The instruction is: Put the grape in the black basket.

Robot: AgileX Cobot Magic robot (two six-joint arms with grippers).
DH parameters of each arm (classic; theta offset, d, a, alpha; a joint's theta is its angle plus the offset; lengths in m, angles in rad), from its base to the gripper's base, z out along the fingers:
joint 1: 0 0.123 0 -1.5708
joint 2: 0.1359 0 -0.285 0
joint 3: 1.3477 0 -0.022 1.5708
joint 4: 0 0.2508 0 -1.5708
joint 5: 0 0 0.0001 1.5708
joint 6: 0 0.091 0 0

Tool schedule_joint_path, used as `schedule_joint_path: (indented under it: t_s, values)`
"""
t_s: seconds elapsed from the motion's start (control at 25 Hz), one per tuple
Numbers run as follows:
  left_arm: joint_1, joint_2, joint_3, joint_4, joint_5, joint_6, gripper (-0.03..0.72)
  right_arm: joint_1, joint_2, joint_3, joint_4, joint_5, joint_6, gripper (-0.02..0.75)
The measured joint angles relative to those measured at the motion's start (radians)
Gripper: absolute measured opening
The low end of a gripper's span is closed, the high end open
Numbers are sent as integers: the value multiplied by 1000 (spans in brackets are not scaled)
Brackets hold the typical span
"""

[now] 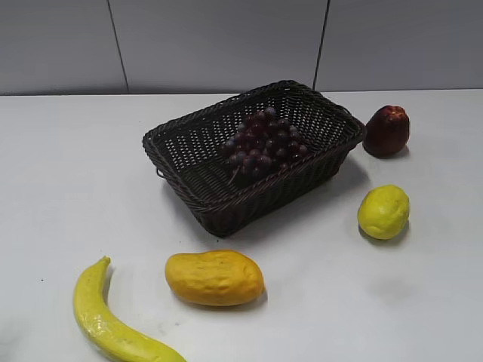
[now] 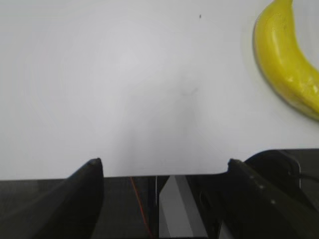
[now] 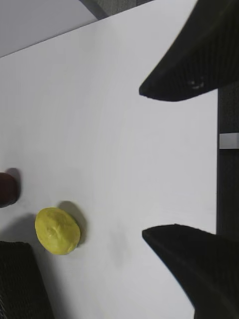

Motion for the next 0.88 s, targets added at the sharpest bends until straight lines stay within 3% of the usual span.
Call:
schedule_joint_path:
  t_s: [0.44,0.88]
  values:
    - [0,-463,2,2,-1,-1,496,0,0,0,0,0,0,584]
    - [0,-650,8,11,5,-1,488,0,0,0,0,0,0,584]
